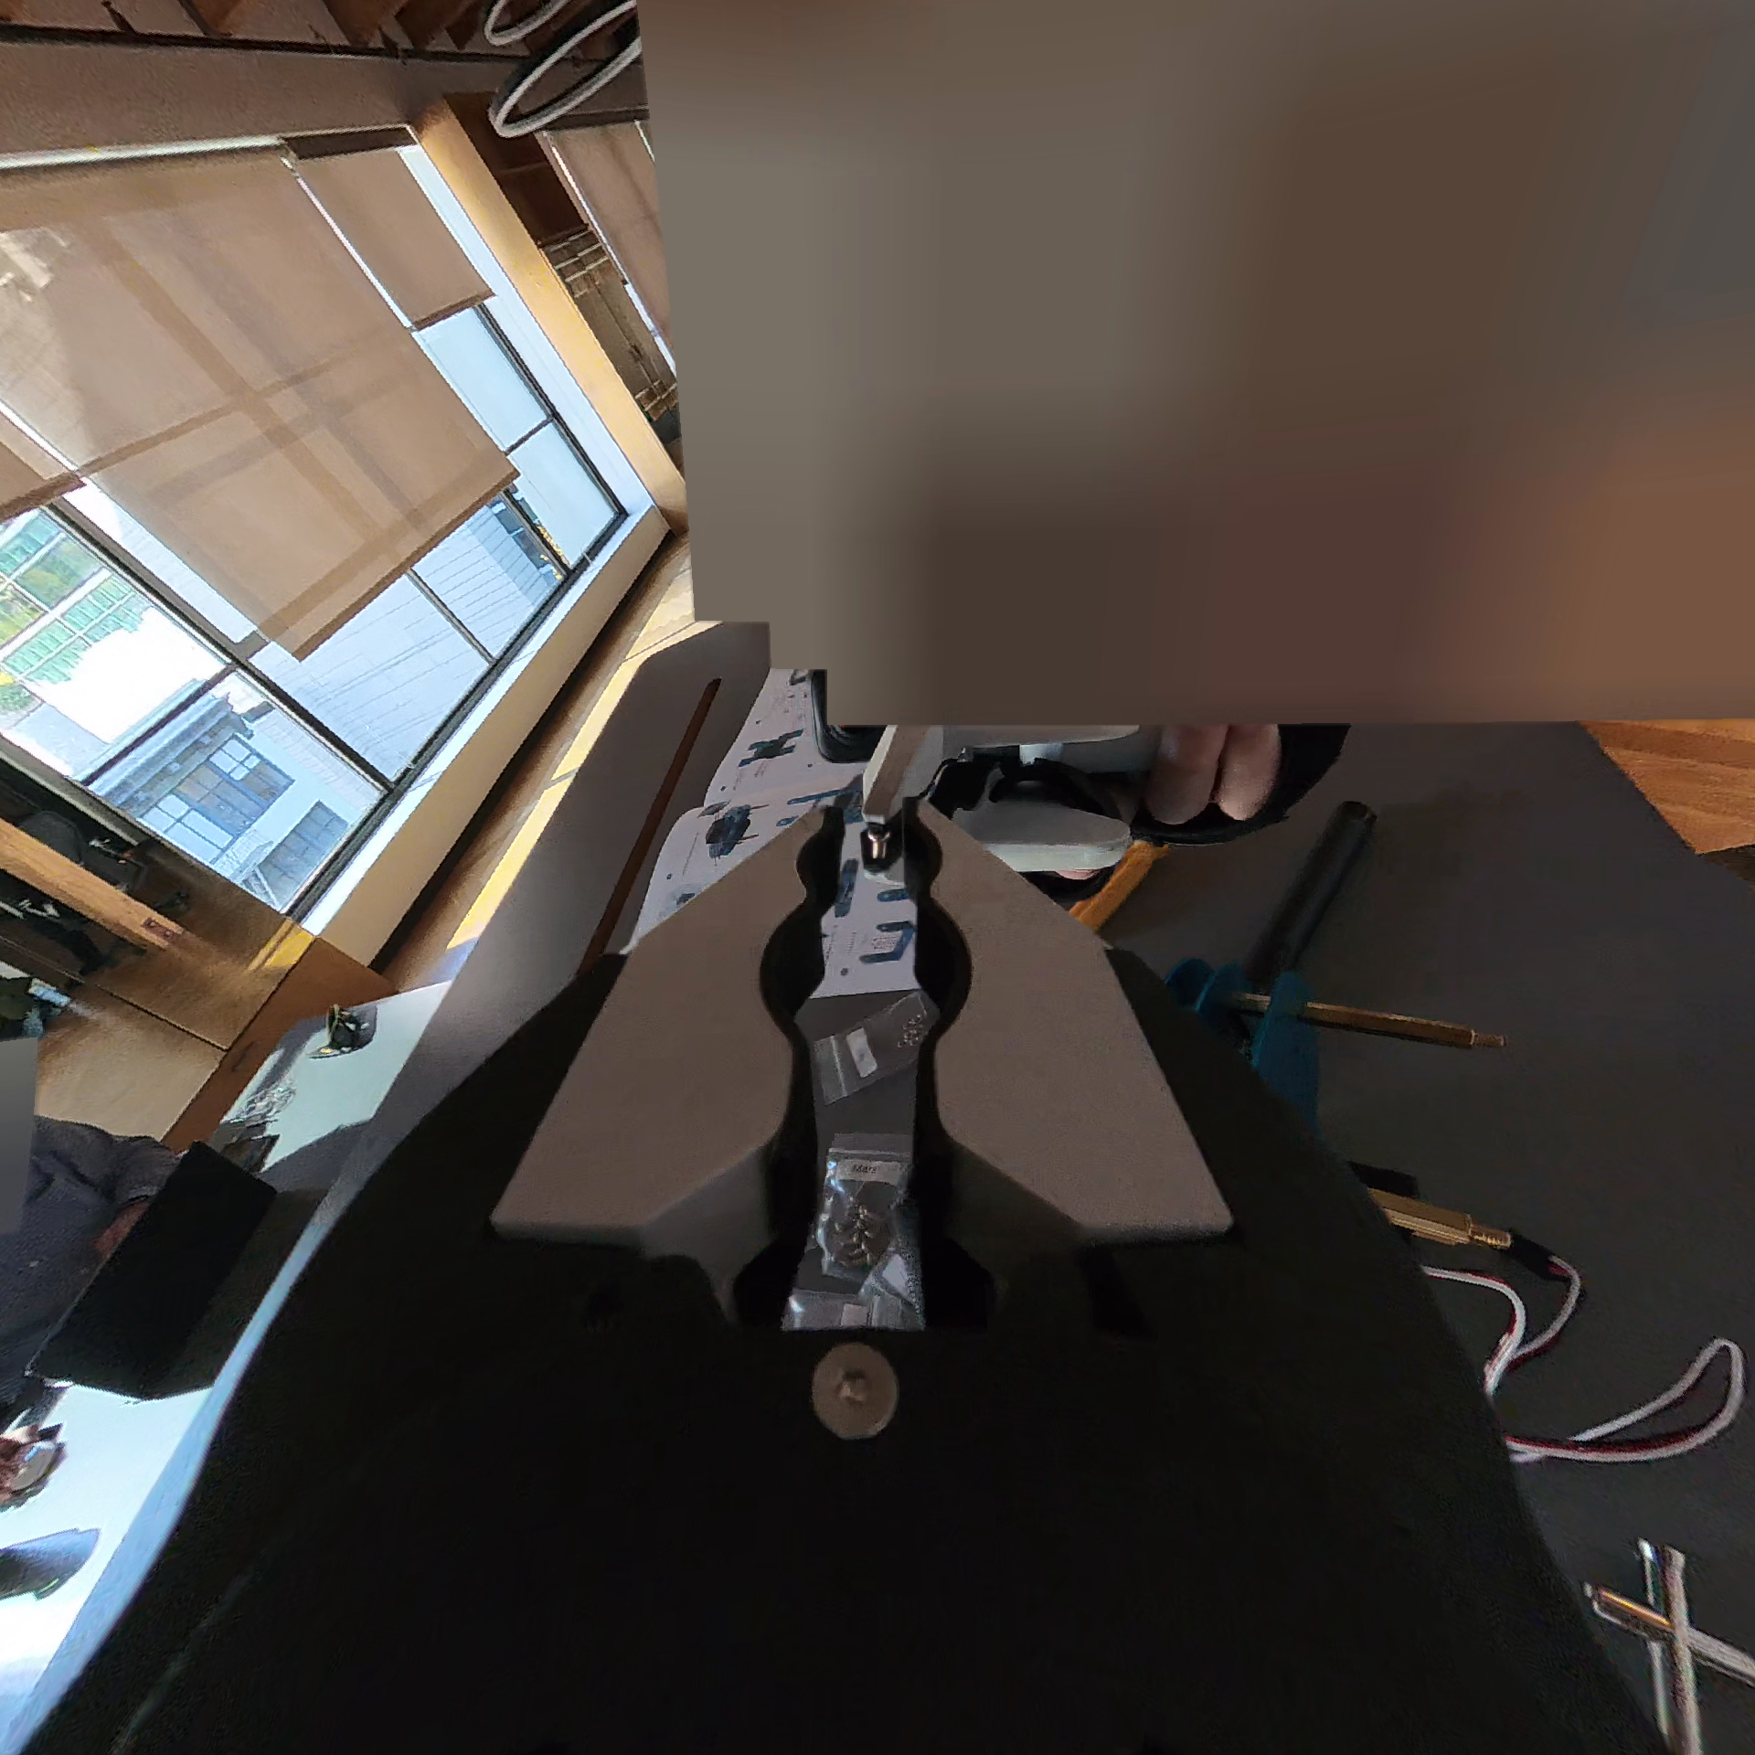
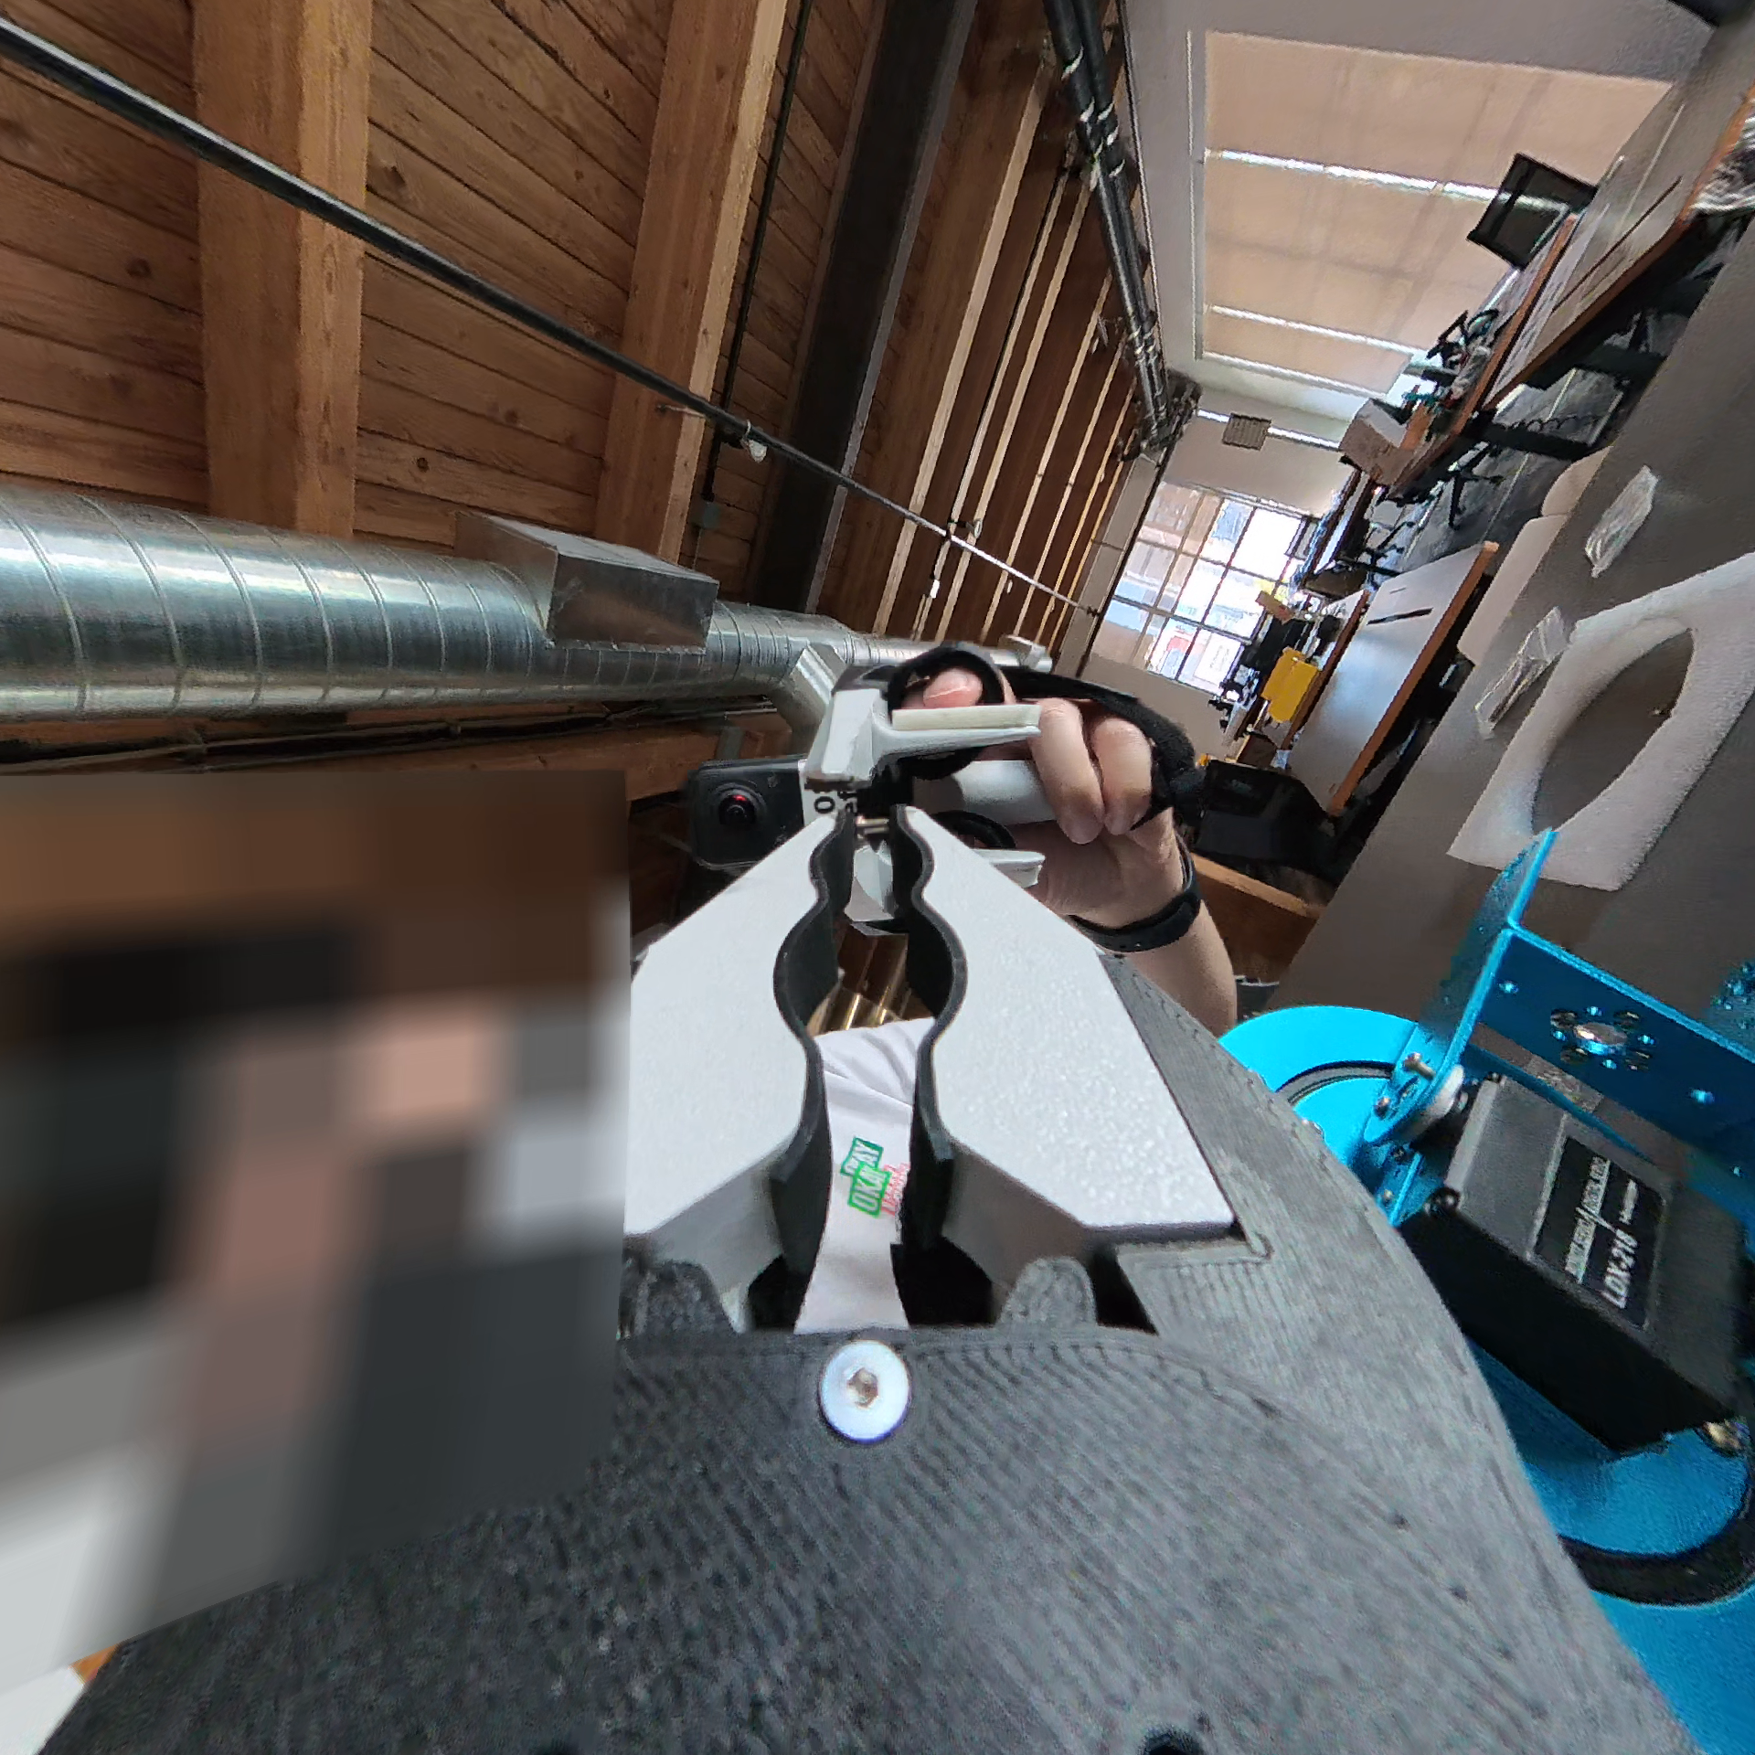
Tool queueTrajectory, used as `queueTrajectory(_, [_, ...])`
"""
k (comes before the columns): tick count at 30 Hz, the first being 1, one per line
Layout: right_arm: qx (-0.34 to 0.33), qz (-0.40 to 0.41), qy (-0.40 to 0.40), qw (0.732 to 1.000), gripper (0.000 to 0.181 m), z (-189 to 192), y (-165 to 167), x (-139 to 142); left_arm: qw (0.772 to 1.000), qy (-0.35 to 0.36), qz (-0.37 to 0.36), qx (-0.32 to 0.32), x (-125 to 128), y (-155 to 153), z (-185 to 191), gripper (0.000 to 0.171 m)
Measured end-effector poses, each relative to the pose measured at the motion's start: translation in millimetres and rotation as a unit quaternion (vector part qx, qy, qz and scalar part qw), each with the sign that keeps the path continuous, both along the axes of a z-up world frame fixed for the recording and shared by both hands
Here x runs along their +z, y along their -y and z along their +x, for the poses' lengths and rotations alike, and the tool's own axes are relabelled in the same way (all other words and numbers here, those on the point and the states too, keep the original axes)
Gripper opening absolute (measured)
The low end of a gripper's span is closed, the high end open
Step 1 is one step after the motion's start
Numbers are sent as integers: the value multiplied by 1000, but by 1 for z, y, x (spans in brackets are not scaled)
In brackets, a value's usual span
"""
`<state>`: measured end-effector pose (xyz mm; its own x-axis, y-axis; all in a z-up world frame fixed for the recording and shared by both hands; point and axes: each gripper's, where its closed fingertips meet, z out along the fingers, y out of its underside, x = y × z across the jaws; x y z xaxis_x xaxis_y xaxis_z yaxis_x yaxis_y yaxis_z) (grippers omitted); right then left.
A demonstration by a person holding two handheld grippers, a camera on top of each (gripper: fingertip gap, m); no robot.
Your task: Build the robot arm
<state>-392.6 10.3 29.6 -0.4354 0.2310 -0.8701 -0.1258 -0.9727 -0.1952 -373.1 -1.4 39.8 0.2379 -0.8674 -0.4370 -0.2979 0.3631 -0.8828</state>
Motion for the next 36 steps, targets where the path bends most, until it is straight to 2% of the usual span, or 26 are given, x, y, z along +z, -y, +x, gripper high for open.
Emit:
queueTrajectory(2, [2,-10,-9,1000,5,1,5,2,1000,2,-11,-11,3,0,0,7])
queueTrajectory(6, [-21,-3,-9,1000,5,4,18,1,999,1,-18,-45,7,9,1,12])
queueTrajectory(11, [-63,-9,-32,997,5,11,34,-3,997,-30,-21,-68,-9,24,4,18])
queueTrajectory(15, [-90,-18,-40,995,5,13,40,-4,996,-19,-26,-79,-16,38,3,20])
queueTrajectory(20, [-83,-21,-62,994,5,13,41,11,996,14,-62,-66,-10,41,-9,24])
queueTrajectory(24, [-64,-18,-85,994,5,11,36,26,997,40,-47,-54,5,42,-14,23])
queueTrajectory(30, [-11,-17,-76,997,5,0,28,34,996,83,-25,-9,26,27,-18,17])
queueTrajectory(34, [24,-12,-51,998,5,-11,21,28,996,84,-2,20,24,16,-21,17])
queueTrajectory(36, [39,-21,-60,997,5,-13,16,28,996,79,-2,27,20,11,-22,12])
